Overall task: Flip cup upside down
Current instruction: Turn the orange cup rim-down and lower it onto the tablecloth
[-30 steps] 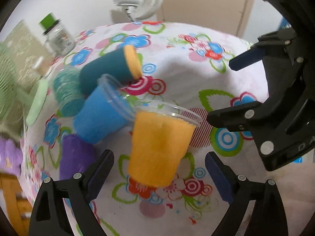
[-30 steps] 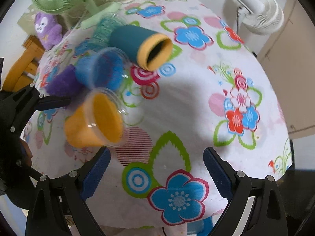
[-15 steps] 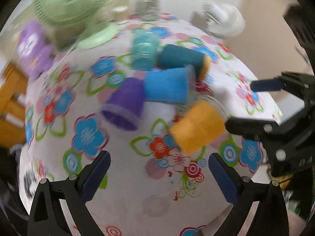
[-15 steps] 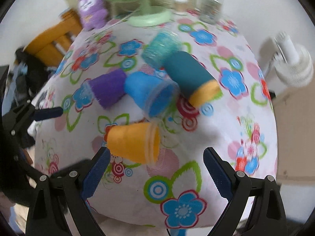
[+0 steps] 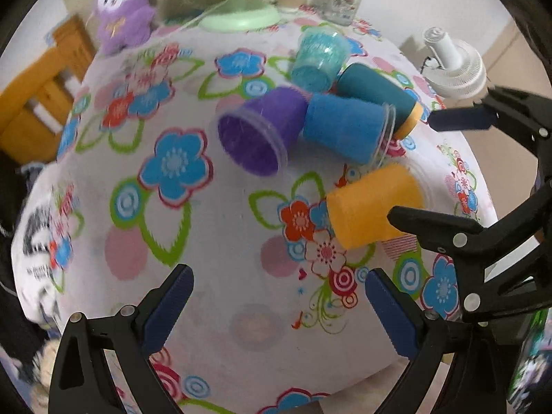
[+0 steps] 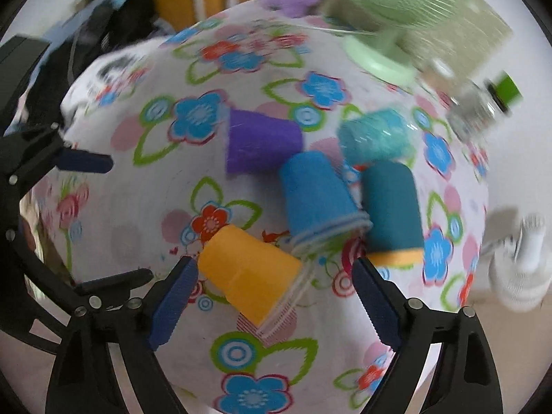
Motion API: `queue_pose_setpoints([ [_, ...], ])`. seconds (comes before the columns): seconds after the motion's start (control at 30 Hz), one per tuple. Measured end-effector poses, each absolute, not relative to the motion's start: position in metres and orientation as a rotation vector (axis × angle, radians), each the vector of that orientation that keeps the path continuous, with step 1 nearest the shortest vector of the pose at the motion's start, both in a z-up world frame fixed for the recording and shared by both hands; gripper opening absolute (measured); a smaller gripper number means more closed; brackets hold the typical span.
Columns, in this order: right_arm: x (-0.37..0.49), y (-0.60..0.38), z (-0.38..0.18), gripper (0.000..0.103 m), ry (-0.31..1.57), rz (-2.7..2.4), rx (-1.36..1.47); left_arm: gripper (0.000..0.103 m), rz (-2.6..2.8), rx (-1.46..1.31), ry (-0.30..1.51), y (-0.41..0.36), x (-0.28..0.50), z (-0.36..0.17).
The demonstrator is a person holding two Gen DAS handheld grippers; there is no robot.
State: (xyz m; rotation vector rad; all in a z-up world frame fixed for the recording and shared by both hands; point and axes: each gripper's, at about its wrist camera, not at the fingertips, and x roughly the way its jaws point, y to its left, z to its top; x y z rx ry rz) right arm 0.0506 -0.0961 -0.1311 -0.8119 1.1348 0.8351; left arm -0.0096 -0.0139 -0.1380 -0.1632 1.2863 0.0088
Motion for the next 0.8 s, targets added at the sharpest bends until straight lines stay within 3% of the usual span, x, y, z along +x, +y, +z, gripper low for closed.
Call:
queue_pose_setpoints([
  [0.1, 0.045, -0.085, -0.139, 0.084, 1.129, 0.894, -0.904, 0.101, 0.041, -0.182, 1.307, -0.014, -0.013, -0.146],
  [0.63, 0.033, -0.053, -0.188, 0.082, 1.229, 1.141, -1.248, 0.101, 0.158, -0.299, 1.368, -0.005, -0.032, -0.184],
  [0.8, 0.021, -0.049, -0.207, 0.076, 1.232, 1.176, -1.347, 0.101, 0.213, -0.372, 1.367, 0.008, -0.039, -0.193],
])
